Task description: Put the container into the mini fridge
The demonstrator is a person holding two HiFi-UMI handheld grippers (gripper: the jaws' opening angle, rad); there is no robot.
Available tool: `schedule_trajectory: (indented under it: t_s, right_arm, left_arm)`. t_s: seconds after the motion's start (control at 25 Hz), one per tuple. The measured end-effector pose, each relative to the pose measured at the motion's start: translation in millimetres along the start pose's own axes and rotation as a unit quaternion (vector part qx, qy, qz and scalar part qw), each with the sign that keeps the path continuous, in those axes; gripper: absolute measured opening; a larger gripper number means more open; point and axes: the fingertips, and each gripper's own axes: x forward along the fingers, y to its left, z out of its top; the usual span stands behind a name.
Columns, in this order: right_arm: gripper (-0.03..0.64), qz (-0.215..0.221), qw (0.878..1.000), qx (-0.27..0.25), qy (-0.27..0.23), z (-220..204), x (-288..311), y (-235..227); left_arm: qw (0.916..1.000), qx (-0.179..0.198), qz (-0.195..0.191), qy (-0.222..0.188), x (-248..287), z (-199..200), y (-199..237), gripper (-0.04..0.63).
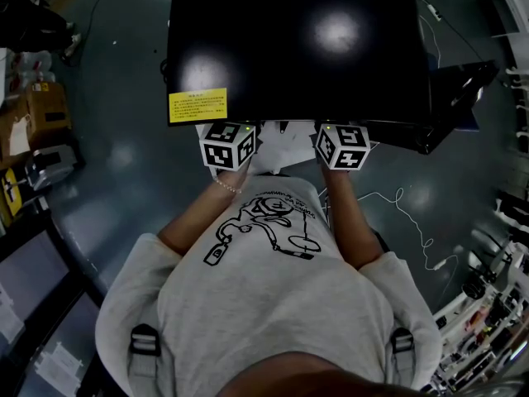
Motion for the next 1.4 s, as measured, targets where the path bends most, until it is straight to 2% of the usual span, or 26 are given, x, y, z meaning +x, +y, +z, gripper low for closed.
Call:
schedule_trajectory:
  t_s: [0.44,0.96,1.4]
  right_arm:
    - [0.167,-0.009,1.0,-0.007,-0.019,2.9,-14.2,0.1]
    - [0.166,-0.005,0.999,-0.033,-0.04,9.7,-44.6,23.2]
    - [0.156,0.02,0.997,-0.049,-0.05,16.1,-70.9,50.3]
  left_arm:
    - [0.9995,0.024,0.008,-0.021,-9.7,5.9,-7.8,0.202]
    - [0.9975,0.063,-0.008,-0.032,-36.4,7.7,-27.9,0.204]
    - [0.9918,0.1,-0.055,-0.058,-54.4,20.6,-57.9,0.189]
